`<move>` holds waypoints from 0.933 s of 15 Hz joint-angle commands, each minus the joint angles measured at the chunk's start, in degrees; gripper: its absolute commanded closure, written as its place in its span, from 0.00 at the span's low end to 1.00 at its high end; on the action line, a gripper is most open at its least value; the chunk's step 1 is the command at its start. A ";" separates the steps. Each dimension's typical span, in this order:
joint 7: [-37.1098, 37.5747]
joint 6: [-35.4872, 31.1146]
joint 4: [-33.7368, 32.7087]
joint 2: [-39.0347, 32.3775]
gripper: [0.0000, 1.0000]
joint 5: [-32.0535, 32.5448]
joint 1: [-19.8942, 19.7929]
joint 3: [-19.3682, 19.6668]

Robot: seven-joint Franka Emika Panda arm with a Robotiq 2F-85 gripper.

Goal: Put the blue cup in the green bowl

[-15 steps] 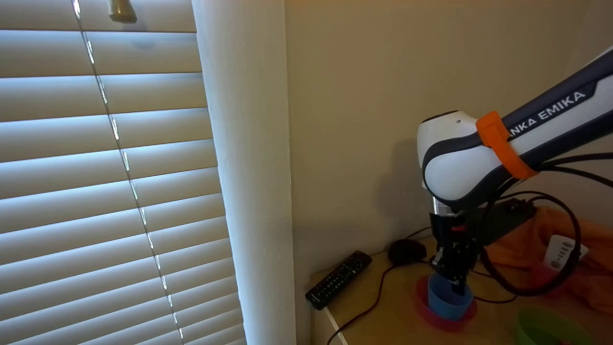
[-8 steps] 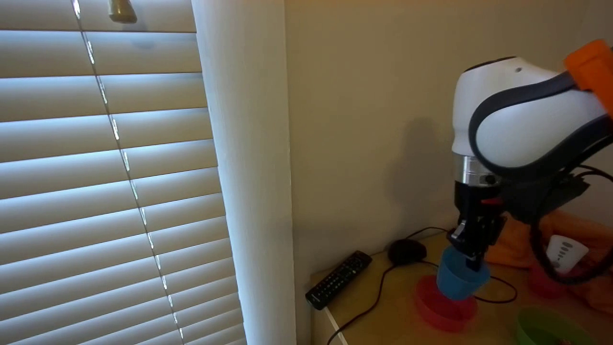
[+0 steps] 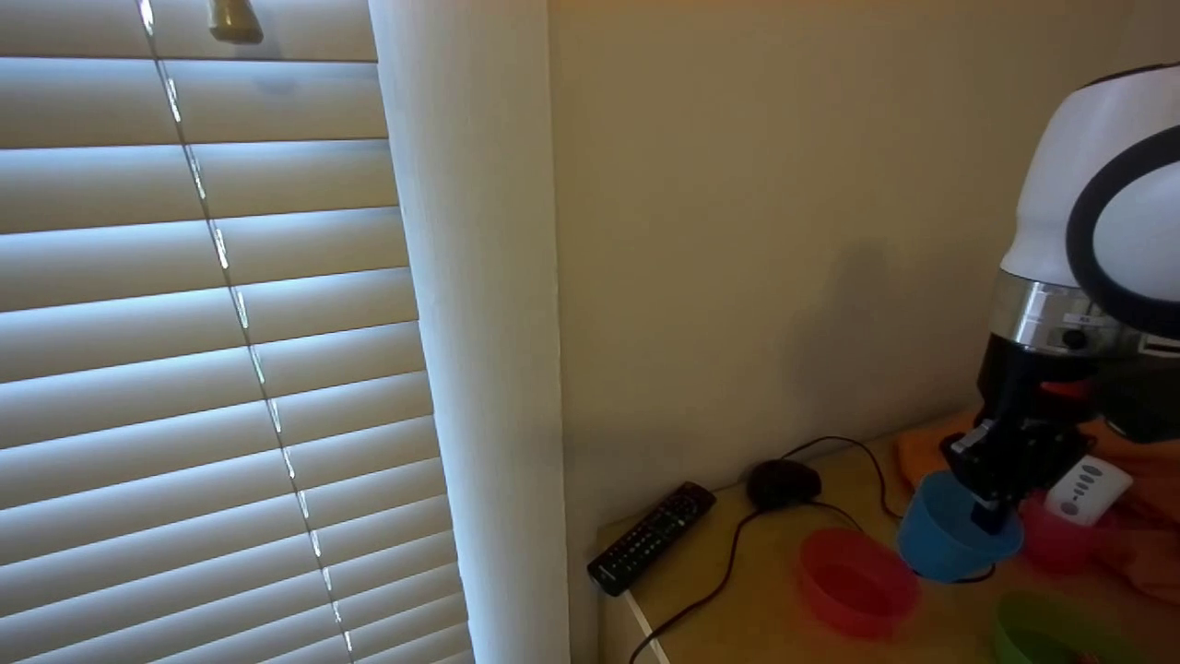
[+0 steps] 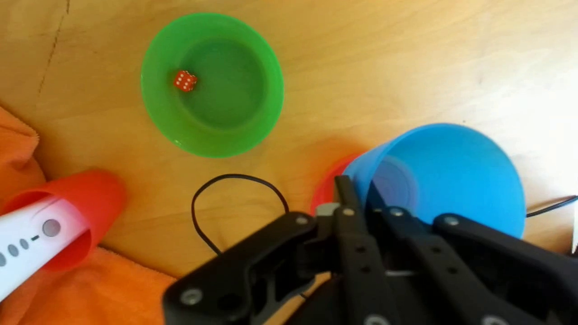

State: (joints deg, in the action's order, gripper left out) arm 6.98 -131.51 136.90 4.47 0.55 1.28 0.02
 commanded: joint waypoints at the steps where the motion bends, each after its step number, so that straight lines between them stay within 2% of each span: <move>1: -1.19 0.34 -0.96 -1.33 0.99 -1.44 -0.29 -0.25; 3: 0.03 4.73 -1.20 -1.53 0.99 -2.60 -1.37 0.81; 7: -5.16 14.32 -0.56 -0.83 0.99 -9.66 -4.62 4.56; 10: -6.13 14.96 0.26 0.33 0.99 -13.69 -7.68 7.75; 14: -6.64 17.41 -1.73 -3.39 0.99 -17.65 -10.69 10.87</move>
State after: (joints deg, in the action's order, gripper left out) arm 1.98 -116.77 136.45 3.23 -13.42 -7.75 9.40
